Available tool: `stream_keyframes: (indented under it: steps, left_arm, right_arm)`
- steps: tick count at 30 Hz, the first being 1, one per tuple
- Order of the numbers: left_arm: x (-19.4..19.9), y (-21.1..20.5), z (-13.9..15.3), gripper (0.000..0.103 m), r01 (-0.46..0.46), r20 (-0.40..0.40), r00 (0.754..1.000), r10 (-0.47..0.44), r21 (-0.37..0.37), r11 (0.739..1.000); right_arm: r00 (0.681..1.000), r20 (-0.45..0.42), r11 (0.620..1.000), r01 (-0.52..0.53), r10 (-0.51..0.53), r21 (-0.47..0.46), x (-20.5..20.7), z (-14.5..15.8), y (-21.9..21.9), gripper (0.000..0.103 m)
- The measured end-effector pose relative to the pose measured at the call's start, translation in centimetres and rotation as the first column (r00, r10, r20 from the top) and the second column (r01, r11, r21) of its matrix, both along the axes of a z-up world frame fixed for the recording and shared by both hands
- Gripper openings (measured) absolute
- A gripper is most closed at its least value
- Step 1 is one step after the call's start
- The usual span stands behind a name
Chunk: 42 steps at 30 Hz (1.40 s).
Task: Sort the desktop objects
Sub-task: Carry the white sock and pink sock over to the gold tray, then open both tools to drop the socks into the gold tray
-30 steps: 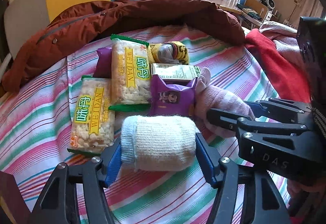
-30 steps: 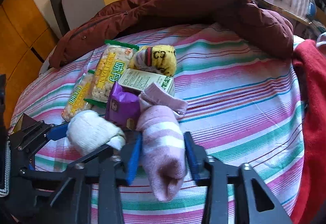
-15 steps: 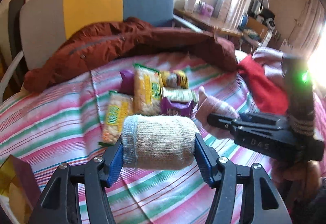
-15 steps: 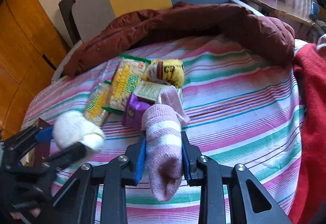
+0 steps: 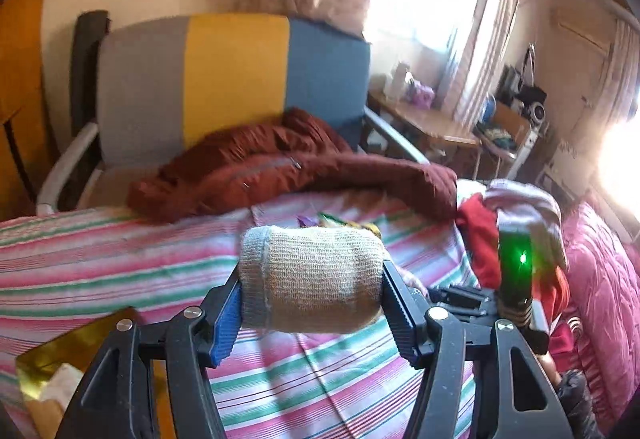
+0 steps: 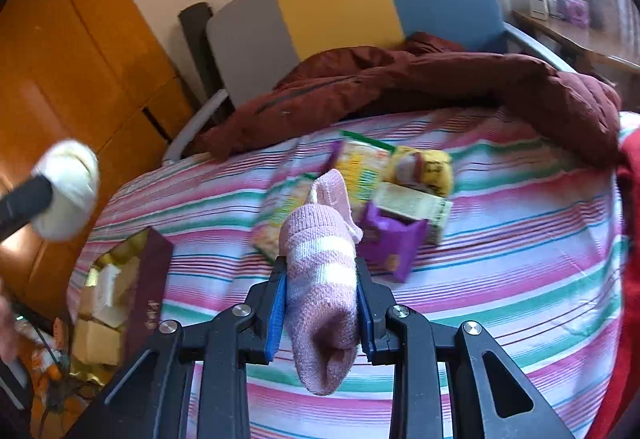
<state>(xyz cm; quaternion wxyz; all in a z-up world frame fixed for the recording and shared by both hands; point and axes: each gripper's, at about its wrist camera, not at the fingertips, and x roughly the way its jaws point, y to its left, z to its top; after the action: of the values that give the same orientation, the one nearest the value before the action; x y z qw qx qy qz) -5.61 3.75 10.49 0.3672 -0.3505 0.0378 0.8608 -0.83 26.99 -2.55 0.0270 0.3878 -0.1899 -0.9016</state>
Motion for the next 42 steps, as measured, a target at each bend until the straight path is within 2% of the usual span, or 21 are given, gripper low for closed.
stream_keyframes:
  steps: [9, 14, 19, 28, 29, 33, 36, 39, 42]
  left_arm:
    - [1.2, -8.5, 4.4, 0.063, -0.079, -0.053, 0.995, 0.083, 0.082, 0.994]
    - [2.0, -13.5, 4.5, 0.063, -0.144, -0.066, 0.987, 0.149, 0.076, 0.987]
    - [2.6, -19.5, 1.9, 0.063, -0.258, -0.039, 0.965, 0.26, 0.037, 0.965]
    - [5.5, -27.2, -6.1, 0.064, -0.367, 0.067, 0.926, 0.371, -0.065, 0.928]
    - [5.8, -27.8, -6.9, 0.064, -0.368, 0.086, 0.924, 0.374, -0.072, 0.927]
    - [6.8, -28.6, -9.6, 0.065, -0.371, 0.111, 0.916, 0.385, -0.132, 0.919]
    - [6.8, -28.6, -11.0, 0.066, -0.37, 0.153, 0.91, 0.386, -0.123, 0.921]
    - [6.8, -28.7, -11.5, 0.066, -0.397, 0.126, 0.901, 0.416, -0.148, 0.906]
    - [6.6, -28.7, -11.7, 0.071, -0.407, 0.112, 0.899, 0.424, -0.146, 0.901]
  right_arm:
    - [0.988, -0.064, 0.989, -0.144, 0.142, -0.021, 0.6, 2.9, -7.9, 0.03]
    - [0.959, -0.102, 0.963, -0.268, 0.264, -0.021, 1.0, 4.6, -14.4, 0.03]
    - [0.926, -0.108, 0.931, -0.365, 0.361, -0.018, 1.1, 4.8, -20.2, 0.031]
    - [0.895, -0.013, 0.895, -0.446, 0.446, -0.027, 0.7, 1.4, -27.7, 0.032]
    - [0.891, -0.004, 0.891, -0.453, 0.453, -0.033, 0.7, 1.0, -28.3, 0.035]
    - [0.884, 0.019, 0.884, -0.466, 0.467, -0.039, 0.5, 0.1, -29.7, 0.041]
    - [0.881, 0.033, 0.882, -0.47, 0.471, -0.042, 0.4, -0.5, -30.5, 0.046]
    - [0.878, 0.043, 0.879, -0.476, 0.477, -0.028, 0.5, -0.7, -31.1, 0.047]
    - [0.875, 0.049, 0.876, -0.481, 0.481, -0.027, 0.7, -0.7, -31.2, 0.047]
